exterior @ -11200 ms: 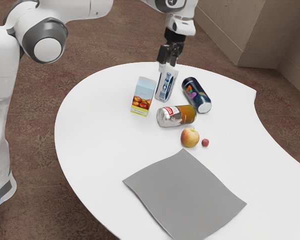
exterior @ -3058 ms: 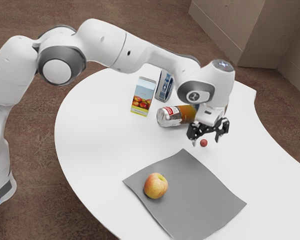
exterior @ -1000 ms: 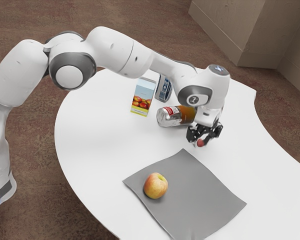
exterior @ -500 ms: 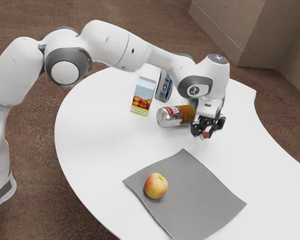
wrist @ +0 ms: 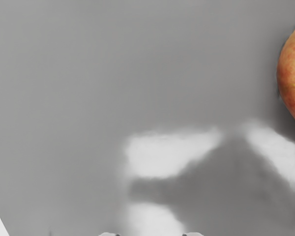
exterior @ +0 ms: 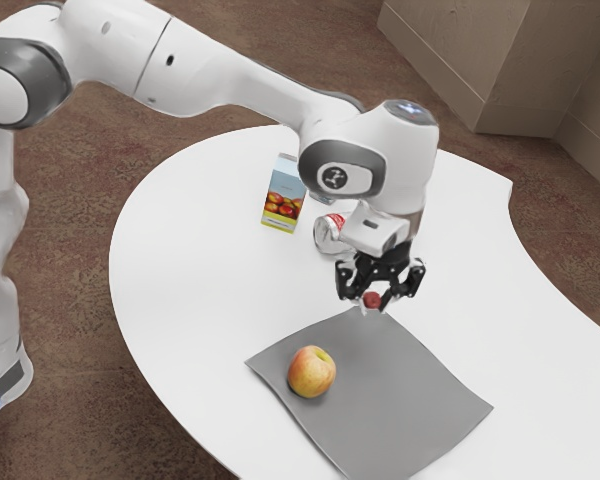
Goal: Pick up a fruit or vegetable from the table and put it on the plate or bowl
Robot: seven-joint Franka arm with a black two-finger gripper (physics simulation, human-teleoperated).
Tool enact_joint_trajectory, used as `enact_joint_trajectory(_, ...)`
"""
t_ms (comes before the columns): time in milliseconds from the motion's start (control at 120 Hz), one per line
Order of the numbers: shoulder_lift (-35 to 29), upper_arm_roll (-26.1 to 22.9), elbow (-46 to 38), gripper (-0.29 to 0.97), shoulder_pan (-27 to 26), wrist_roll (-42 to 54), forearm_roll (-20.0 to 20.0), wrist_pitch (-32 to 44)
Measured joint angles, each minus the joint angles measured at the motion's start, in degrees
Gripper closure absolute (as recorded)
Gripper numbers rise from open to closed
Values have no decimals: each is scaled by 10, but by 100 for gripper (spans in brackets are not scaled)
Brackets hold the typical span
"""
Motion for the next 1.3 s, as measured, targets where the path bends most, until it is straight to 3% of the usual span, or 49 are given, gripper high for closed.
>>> enact_joint_trajectory(150, -4, 1, -20, 56, -48, -8, -2, 8)
enact_joint_trajectory(450, 6, 2, -20, 54, -11, -19, -2, 30)
enact_joint_trajectory(583, 15, 1, -15, 23, -16, -21, 0, 31)
enact_joint_trajectory(733, 16, 2, -3, 8, -14, -22, 2, 31)
enact_joint_trajectory(792, 16, 2, 62, 5, -11, -23, 6, 24)
enact_joint_trajectory(833, 16, 6, 153, 4, -7, -22, 23, -1)
enact_joint_trajectory(900, 12, 16, 332, 3, 52, -22, 48, -87)
enact_joint_trajectory(1000, 35, 28, 429, 1, 303, -16, 70, -207)
enact_joint_trajectory(1033, 61, 29, 437, 1, 355, -12, 74, -235)
enact_joint_trajectory(1100, 95, 30, 433, 1, 370, -1, 75, -280)
enact_joint_trajectory(1200, 123, 28, 417, 0, 416, 18, 20, -326)
enact_joint_trajectory(1300, 135, 26, 410, 0, 424, 35, -11, -353)
